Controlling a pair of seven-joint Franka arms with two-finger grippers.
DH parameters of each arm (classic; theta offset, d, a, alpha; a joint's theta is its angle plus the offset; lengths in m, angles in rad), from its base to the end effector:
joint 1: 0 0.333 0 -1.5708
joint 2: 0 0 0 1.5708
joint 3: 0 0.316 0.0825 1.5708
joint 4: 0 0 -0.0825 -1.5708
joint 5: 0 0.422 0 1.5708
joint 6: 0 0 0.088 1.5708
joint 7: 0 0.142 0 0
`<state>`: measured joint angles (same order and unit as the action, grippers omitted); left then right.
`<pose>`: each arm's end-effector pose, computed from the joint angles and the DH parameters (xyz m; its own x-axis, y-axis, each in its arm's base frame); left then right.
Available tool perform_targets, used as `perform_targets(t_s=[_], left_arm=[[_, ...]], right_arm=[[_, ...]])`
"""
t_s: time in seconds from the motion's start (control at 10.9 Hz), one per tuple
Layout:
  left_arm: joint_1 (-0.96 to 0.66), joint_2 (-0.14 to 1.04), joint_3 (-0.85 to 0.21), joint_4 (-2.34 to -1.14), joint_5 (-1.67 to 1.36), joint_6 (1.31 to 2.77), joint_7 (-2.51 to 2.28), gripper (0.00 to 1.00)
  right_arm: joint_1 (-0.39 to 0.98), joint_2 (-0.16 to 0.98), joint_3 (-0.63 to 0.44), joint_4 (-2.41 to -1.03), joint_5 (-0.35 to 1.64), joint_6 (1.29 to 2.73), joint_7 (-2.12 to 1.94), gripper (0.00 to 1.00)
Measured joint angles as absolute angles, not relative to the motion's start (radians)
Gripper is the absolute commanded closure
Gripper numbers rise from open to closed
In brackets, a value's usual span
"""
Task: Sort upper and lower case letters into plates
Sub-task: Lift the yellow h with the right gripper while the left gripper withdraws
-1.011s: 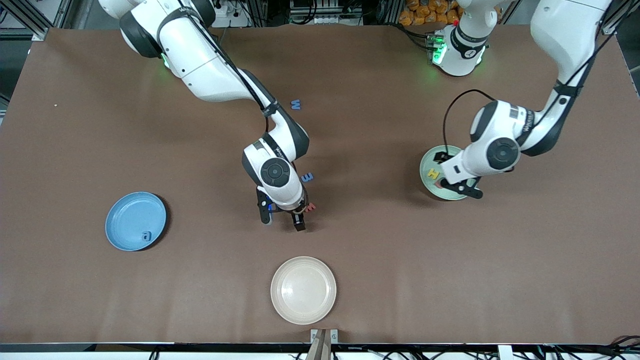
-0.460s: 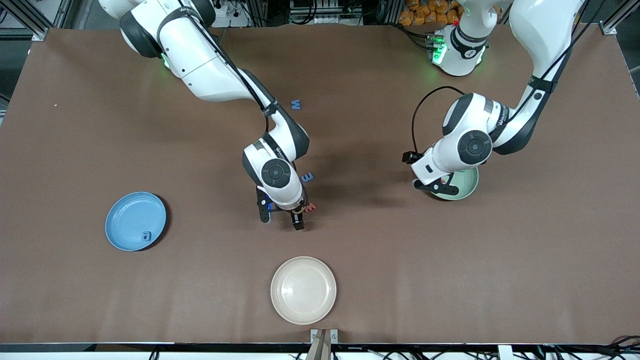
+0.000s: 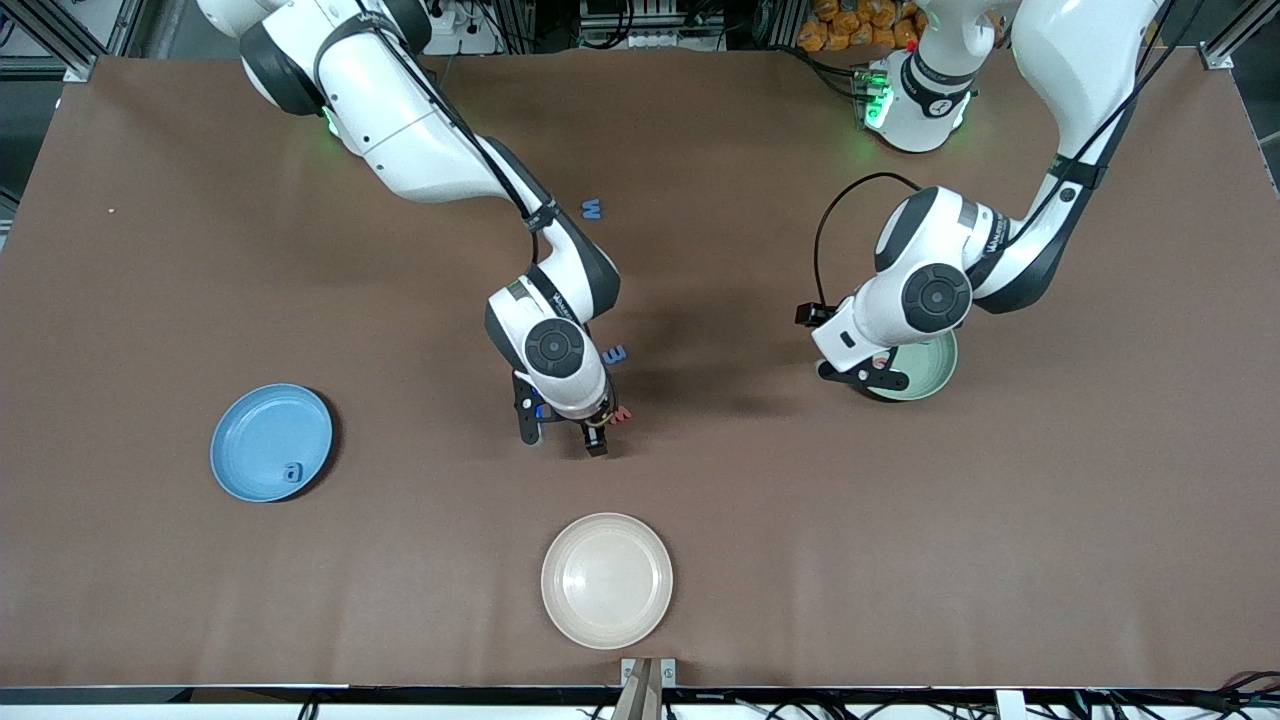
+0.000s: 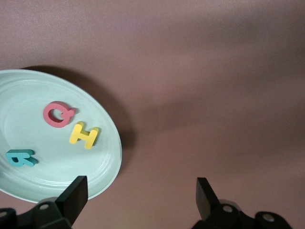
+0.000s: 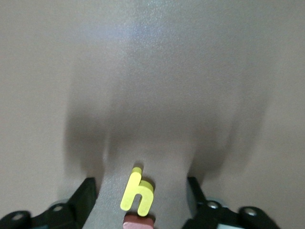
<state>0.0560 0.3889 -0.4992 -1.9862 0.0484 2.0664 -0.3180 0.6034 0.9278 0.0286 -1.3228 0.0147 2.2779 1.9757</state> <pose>0.5381 -0.2545 0.2125 0.9463 -0.1483 -0.2871 -0.1368 -0.9888 0.0601 0.6266 0.4549 0.1160 0.2045 -0.9779 -0.0423 -0.9789 -0.2042 -0.0115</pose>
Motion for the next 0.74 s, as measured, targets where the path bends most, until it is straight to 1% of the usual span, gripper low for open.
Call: perform_targets(t_s=[0.18,0.55,0.74], left_arm=[[0.038,0.404,-0.499,-1.963,0.048,2.066,-0.365,0.00],[0.028,0.411,-0.498,-1.958,0.048,2.066,-0.380,0.00],[0.028,0.412,-0.497,-1.957,0.047,2.066,-0.380,0.00]], right_arm=[[0.610,0.926,0.029,-1.312,-0.005,2.268,1.975,1.00],[0.616,0.923,0.025,-1.305,-0.065,2.257,1.965,1.00],[0.611,0.916,0.017,-1.296,-0.080,2.206,1.897,1.00]])
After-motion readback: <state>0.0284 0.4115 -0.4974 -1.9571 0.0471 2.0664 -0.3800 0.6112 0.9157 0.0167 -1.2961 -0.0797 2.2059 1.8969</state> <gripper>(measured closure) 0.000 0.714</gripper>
